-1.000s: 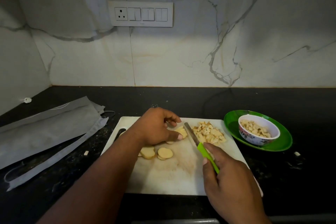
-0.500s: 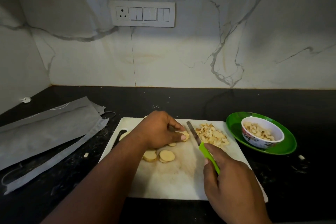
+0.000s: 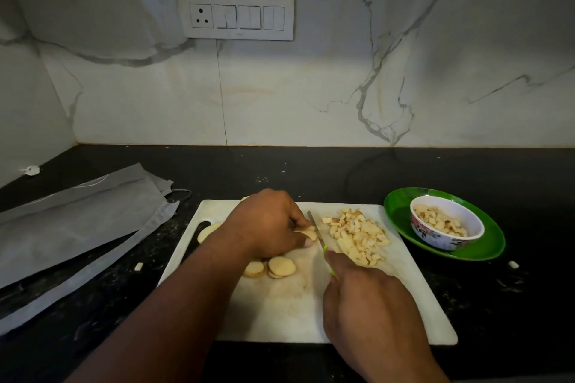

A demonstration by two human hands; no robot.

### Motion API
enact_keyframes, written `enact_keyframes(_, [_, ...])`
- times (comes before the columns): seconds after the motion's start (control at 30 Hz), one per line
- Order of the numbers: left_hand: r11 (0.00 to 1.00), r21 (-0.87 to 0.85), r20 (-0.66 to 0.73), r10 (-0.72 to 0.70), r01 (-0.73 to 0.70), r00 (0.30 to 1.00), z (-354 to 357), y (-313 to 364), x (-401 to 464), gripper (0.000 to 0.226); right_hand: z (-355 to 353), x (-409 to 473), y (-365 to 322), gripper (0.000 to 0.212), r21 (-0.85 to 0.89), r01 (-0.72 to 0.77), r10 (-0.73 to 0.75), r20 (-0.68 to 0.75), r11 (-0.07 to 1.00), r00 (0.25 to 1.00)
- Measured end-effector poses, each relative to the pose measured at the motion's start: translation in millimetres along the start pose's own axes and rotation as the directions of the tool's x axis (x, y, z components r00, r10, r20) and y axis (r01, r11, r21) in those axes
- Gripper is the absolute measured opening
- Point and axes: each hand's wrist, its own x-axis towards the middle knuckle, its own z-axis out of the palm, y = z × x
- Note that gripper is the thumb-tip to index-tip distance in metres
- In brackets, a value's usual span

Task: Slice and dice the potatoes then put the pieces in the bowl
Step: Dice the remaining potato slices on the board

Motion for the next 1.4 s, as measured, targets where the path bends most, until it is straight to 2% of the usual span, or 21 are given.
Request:
enact_keyframes(0.13, [0.996, -0.082, -0.009, -0.039, 0.039, 0.999, 3, 0, 3, 0.028, -1, 0, 4, 0.056, 0.001, 0.006, -0.006, 0.021, 1.000, 1.000])
enact_keyframes(0.37, [0.992, -0.121, -0.039, -0.035, 0.031, 0.999, 8, -3, 4, 0.024, -12, -30, 8, 0.059, 0.014, -0.001, 0.000, 0.080, 1.000, 0.997])
enact_keyframes(0.5, [0.981, -0.185, -0.049, -0.063, 0.053, 0.997, 8, -5, 2, 0.023, -23, -39, 7, 0.051, 0.034, -0.023, 0.022, 0.030, 0.999, 0.999])
enact_keyframes(0.6, [0.974, -0.215, -0.056, -0.082, 0.068, 0.995, 6, -6, 1, 0.021, -21, -30, 2, 0.054, 0.001, 0.000, 0.000, -0.022, 1.000, 1.000])
enact_keyframes(0.77, [0.979, -0.198, -0.039, -0.057, 0.049, 0.998, 5, -6, -1, 0.013, -5, -7, -4, 0.054, -0.030, 0.021, -0.020, 0.003, 0.999, 1.000])
enact_keyframes(0.93, [0.990, -0.136, -0.027, -0.048, 0.044, 0.998, 5, -4, 3, 0.014, -2, -8, 3, 0.054, -0.028, 0.033, -0.032, 0.024, 0.999, 0.999])
enact_keyframes(1.07, [0.991, -0.127, -0.018, -0.050, 0.047, 0.999, 6, -4, 6, 0.016, -5, -23, 6, 0.054, -0.028, 0.031, -0.028, 0.109, 0.999, 0.994])
enact_keyframes(1.17, [0.989, -0.144, -0.013, -0.035, 0.033, 0.999, 5, -6, 3, 0.018, -19, -35, 13, 0.049, 0.104, -0.031, 0.004, 0.252, 0.994, 0.968])
enact_keyframes(1.23, [0.983, -0.183, 0.003, -0.013, 0.013, 1.000, 4, -10, 0, 0.017, -28, -38, 13, 0.048, 0.174, -0.053, 0.002, 0.281, 0.983, 0.960])
enact_keyframes(1.27, [0.979, -0.203, 0.016, -0.005, 0.008, 1.000, 4, -12, -1, 0.018, -30, -39, 11, 0.048, 0.181, -0.054, 0.006, 0.252, 0.982, 0.968])
enact_keyframes(1.4, [0.963, -0.268, -0.020, -0.037, 0.030, 0.999, 5, -12, -1, 0.016, -25, -31, 6, 0.048, 0.057, -0.053, 0.056, -0.057, 0.997, 0.997])
